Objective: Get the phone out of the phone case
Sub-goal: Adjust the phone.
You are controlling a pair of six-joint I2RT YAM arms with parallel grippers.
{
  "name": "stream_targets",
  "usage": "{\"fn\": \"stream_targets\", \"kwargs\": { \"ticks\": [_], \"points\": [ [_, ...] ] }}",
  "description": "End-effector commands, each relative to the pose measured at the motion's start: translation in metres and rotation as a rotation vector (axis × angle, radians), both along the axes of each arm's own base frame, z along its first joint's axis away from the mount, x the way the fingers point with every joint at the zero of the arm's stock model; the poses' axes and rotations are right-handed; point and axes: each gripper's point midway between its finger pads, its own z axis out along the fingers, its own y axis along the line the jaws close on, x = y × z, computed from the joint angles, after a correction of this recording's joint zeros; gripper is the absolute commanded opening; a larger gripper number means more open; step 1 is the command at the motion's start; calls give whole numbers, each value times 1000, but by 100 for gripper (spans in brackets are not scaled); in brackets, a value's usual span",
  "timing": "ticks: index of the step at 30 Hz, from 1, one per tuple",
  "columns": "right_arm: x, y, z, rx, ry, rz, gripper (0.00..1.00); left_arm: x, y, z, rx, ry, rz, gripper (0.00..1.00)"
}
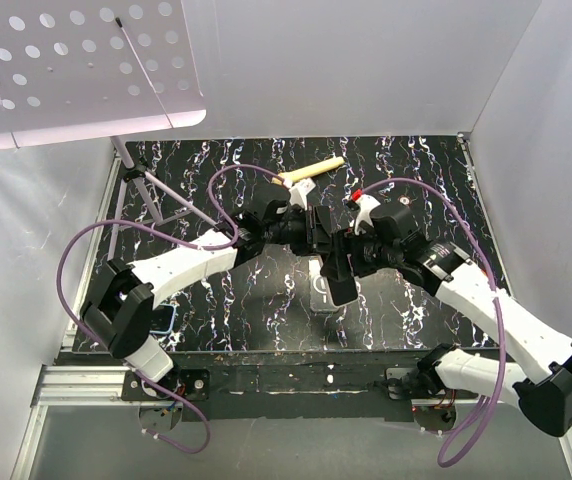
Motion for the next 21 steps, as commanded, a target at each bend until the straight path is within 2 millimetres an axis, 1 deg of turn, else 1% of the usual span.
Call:
{"fn": "stream_targets", "kwargs": {
  "ticks": [1, 5, 6, 8, 9, 10, 13, 14, 17, 18, 20, 21],
  "points": [
    [-4, 10, 47, 132, -101, 39, 78, 11, 23, 30, 39, -164, -5, 0],
    [-20, 3, 37, 108, -66, 79, 83, 38, 63, 47, 22, -235, 47, 0],
    [-21, 1, 33, 92, -50, 79, 84, 41, 71, 52, 9, -240, 37, 0],
    [-26, -5, 26, 63, -19, 81, 85, 42, 79, 61, -14, -249, -17, 0],
    [-27, -6, 23, 58, -12, 77, 85, 40, 80, 65, -29, -247, -56, 0],
    [-29, -7, 24, 70, -12, 81, 86, 35, 80, 68, -48, -245, -101, 0],
    [-40, 1, 35, 201, -4, 154, 87, 17, 74, 80, -149, -211, -255, 0],
    [-43, 1, 41, 254, 5, 180, 84, 9, 72, 85, -181, -200, -309, 0],
    [-52, -1, 48, 426, 74, 261, 68, -2, 73, 95, -228, -198, -385, 0],
    [-53, -2, 50, 481, 90, 286, 68, -5, 73, 97, -240, -201, -403, 0],
    [-65, 0, 60, 585, 122, 392, 68, -10, 74, 102, -265, -207, -431, 0],
    [-69, 0, 64, 605, 121, 420, 69, -11, 74, 104, -275, -206, -433, 0]
  ]
}}
